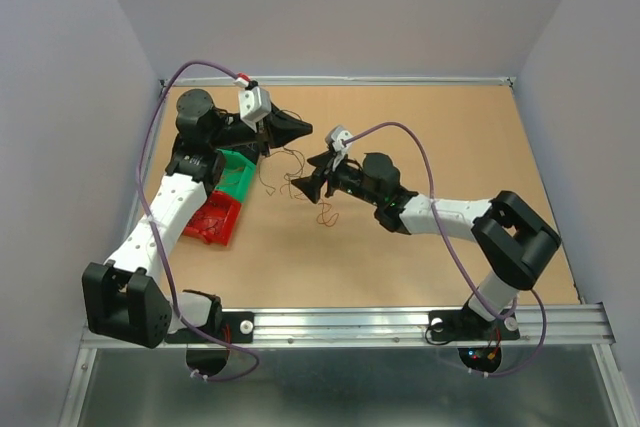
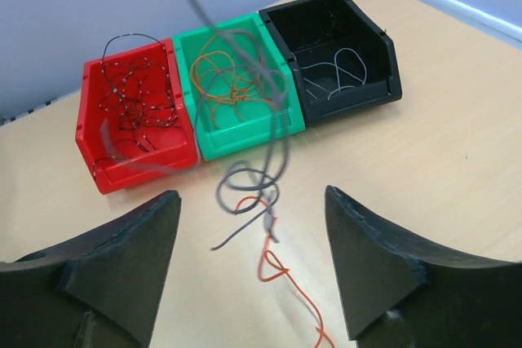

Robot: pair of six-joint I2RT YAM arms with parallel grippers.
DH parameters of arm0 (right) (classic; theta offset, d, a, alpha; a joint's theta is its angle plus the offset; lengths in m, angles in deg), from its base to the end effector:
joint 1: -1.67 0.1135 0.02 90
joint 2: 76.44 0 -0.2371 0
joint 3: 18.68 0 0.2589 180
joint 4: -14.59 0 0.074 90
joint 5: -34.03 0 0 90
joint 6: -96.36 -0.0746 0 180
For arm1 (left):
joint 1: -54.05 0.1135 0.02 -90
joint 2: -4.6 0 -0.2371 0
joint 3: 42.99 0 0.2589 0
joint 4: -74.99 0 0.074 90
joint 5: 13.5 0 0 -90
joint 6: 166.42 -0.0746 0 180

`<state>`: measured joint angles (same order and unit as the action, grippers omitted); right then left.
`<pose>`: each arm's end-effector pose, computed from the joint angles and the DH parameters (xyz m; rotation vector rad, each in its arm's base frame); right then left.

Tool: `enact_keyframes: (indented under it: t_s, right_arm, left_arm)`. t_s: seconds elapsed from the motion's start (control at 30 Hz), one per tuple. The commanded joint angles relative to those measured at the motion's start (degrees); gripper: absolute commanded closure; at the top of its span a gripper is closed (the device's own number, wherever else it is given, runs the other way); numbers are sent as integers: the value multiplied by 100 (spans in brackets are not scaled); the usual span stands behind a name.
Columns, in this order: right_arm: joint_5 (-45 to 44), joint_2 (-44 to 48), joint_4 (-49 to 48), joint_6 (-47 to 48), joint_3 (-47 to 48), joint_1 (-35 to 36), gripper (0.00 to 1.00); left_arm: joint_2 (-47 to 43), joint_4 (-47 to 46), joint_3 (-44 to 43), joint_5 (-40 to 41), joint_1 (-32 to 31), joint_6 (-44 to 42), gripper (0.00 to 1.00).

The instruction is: Untangle the cables

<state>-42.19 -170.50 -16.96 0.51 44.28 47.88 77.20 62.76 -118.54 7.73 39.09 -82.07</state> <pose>0.2674 0.3046 0.2174 -0.7457 1.4557 0.8944 0.2769 -0.1460 0.3795 1.2183 0.9476 -0.9066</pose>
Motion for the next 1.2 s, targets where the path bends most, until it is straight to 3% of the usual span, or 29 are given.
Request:
enact_keyframes:
  t_s: [0.0, 0.3, 0.43, 0.47, 0.5, 0.67, 0.83, 1.17]
  right_arm:
    - [-121, -244, -699, 137, 414, 37, 27]
    - [512, -1052, -1674, -294, 116, 37, 33]
    - [468, -1193, -1789, -364, -42, 45, 75]
    - [468, -1176, -1815, -373, -113, 45, 92]
    - [424, -1167, -1868, -399, -192, 37, 99]
    - [134, -650, -2403, -382, -1534, 45, 99]
    - [-226, -8, -3283, -549, -3091, 45, 99]
    - [-1650, 1152, -3213, -909, -4323, 45, 99]
  left_arm:
    - [-404, -162, -358, 83, -16, 441, 100]
    - [-317, -417, -1070, 619, 2, 1083, 100]
    - [-220, -382, -1404, 909, 46, 1128, 100]
    - [-176, -364, -1510, 1084, 98, 1145, 100]
    - [-158, -364, -1511, 1155, 142, 1162, 100]
    - [122, -320, -1861, 1980, 546, 1338, 100]
    - [843, -355, -2468, 2061, 1276, 1585, 100]
    - [1880, -390, -3013, 2026, 2128, 1347, 100]
